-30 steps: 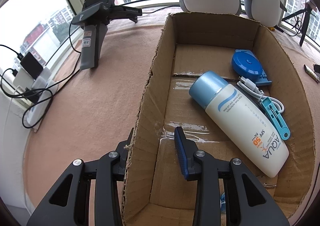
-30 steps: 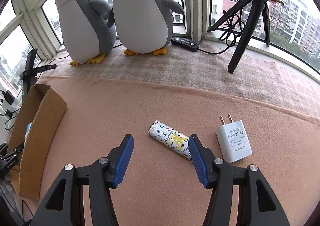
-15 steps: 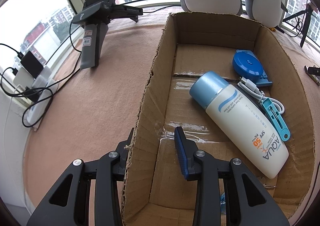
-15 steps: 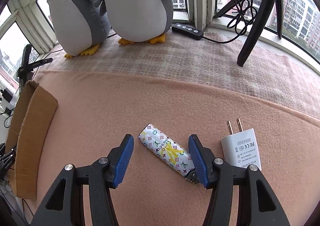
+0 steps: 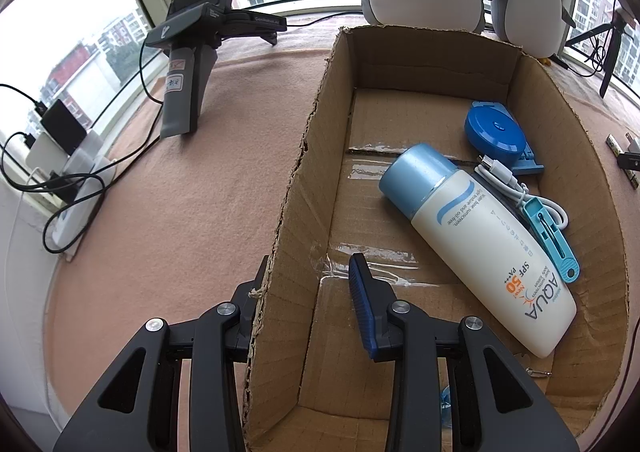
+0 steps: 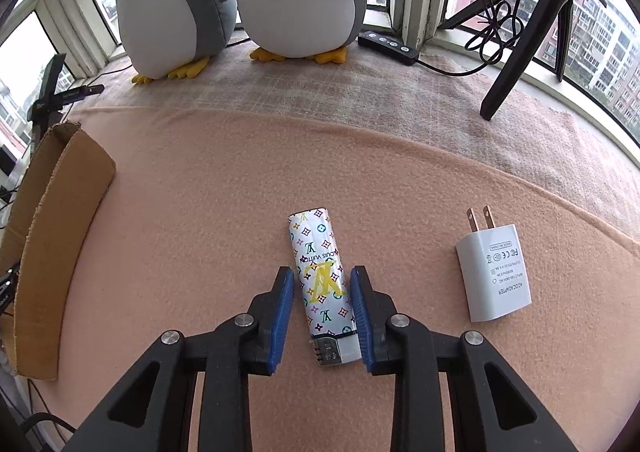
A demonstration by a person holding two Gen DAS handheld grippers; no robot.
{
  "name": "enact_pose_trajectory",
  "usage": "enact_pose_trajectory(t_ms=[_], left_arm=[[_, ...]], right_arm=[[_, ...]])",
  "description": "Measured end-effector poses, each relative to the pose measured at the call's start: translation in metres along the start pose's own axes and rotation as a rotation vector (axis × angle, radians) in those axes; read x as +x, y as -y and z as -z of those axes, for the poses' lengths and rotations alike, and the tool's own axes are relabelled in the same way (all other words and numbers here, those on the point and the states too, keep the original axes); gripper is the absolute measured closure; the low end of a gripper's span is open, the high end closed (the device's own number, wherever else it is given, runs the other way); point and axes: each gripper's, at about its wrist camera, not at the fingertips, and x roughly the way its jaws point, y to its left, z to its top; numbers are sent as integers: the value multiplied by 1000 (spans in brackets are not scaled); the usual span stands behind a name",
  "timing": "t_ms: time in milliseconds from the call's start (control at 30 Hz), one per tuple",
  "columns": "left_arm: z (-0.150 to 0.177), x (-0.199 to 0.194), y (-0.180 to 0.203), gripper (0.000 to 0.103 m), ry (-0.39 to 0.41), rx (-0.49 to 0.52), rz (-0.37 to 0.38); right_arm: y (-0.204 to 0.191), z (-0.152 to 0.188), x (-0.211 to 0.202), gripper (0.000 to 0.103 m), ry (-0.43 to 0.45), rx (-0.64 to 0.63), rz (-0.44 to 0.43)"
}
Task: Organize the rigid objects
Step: 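Move the right gripper to the patterned lighter and close on it, then carry the lighter into the box and open the right gripper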
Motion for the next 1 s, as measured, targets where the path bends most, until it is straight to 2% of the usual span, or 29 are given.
enact_pose_trajectory(t_ms=[300, 567, 1000], left_arm=[[1, -1, 0, 69, 4, -6, 2], [1, 0, -2, 69, 11, -13, 6], [2, 0, -2, 69, 21, -10, 10]], right_arm=[[-5, -6, 4, 82, 11, 13, 46], [-18, 3, -9, 82, 43, 60, 12], [-114, -2, -63, 82, 162, -53, -102]])
